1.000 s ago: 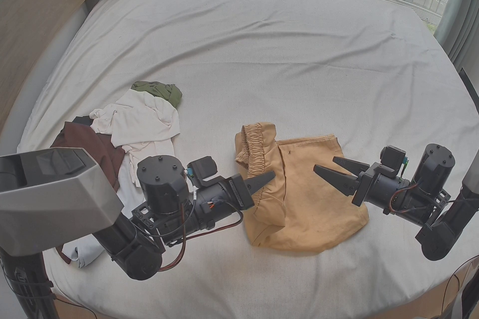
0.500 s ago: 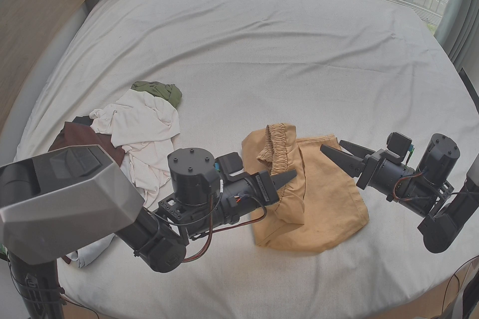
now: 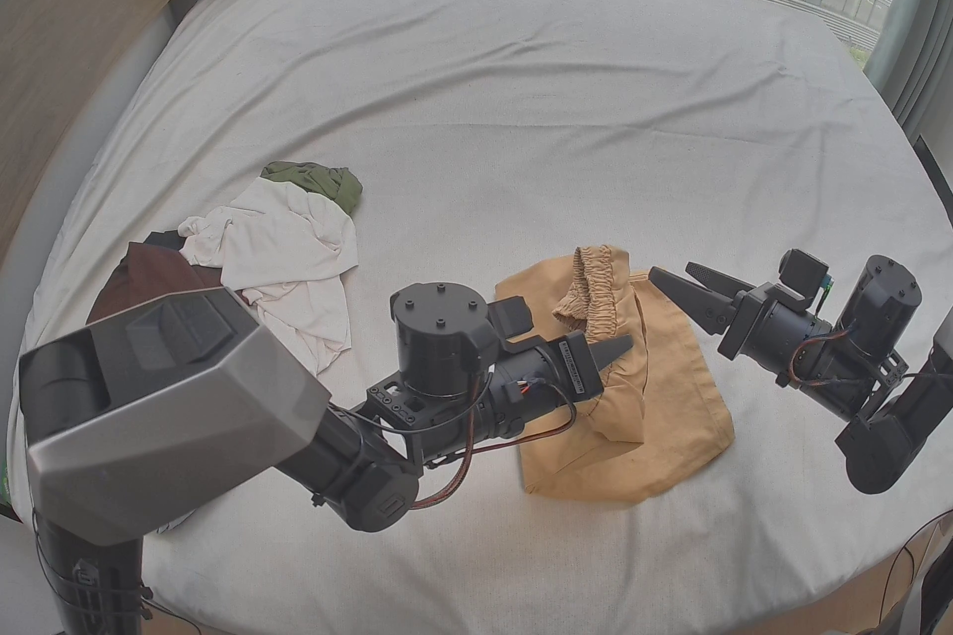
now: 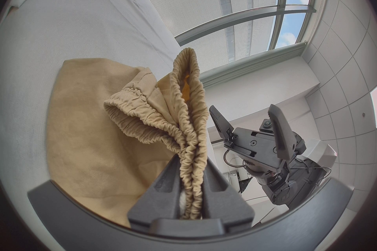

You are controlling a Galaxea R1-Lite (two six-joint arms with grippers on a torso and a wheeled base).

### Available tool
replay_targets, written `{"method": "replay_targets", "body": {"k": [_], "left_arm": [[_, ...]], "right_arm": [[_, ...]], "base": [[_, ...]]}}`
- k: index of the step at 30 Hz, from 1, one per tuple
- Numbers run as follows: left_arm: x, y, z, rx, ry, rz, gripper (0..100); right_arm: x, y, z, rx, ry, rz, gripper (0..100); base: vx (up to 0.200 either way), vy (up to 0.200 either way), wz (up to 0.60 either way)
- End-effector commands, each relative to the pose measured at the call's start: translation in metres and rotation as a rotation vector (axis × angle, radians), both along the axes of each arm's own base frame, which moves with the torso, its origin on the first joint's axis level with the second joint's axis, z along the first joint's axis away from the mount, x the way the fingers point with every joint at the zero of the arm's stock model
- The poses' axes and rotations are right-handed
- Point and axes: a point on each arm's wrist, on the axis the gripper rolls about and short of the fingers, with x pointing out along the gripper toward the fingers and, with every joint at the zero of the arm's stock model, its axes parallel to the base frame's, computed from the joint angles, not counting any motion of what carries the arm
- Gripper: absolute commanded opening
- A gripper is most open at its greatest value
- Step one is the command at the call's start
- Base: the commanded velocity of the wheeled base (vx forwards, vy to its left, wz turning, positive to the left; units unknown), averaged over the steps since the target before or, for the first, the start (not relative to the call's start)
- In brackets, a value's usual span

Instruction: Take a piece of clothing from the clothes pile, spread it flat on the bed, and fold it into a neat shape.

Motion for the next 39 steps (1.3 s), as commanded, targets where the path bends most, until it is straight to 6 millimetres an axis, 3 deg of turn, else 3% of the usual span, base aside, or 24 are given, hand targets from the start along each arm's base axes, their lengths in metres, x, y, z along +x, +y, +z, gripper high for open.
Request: {"method": "replay_targets", "body": {"k": [1,3,4,13,19,24,27,34,39], "left_arm": [[0.003,-0.002,-0.006,0.005,0.005,-0.001,0],[0.003,-0.002,-0.006,0.004,0.004,-0.002,0],[0.002,-0.003,-0.006,0.005,0.005,-0.004,100],[-0.004,-0.008,-0.005,0.006,0.004,-0.018,100],[-0.007,0.006,0.004,0.008,0.003,0.022,100],[-0.003,0.040,0.011,0.025,0.007,0.089,100],[-0.002,0.070,0.014,0.040,0.014,0.149,100],[-0.022,0.136,0.018,0.017,-0.034,0.261,100],[-0.033,0.172,0.007,0.054,-0.058,0.296,100]], "right_arm": [[0.000,0.000,0.001,0.002,-0.006,0.000,100],[0.000,0.000,0.003,0.003,-0.010,0.000,100],[0.000,0.000,0.003,0.003,-0.010,0.000,100],[-0.001,0.000,0.001,0.001,-0.003,0.000,100],[-0.001,0.000,-0.002,-0.004,0.012,0.000,100],[-0.002,0.000,-0.005,-0.010,0.027,0.000,100],[-0.004,0.001,-0.007,-0.013,0.035,0.006,100],[-0.007,0.008,-0.013,-0.024,0.059,0.030,100],[-0.005,0.009,-0.022,-0.036,0.084,0.032,100]], "base": [[0.000,0.000,0.00],[0.000,0.000,0.00],[0.000,0.000,0.00],[0.000,0.000,0.00],[0.000,0.000,0.00],[0.000,0.000,0.00],[0.000,0.000,0.00],[0.000,0.000,0.00],[0.000,0.000,0.00]]}}
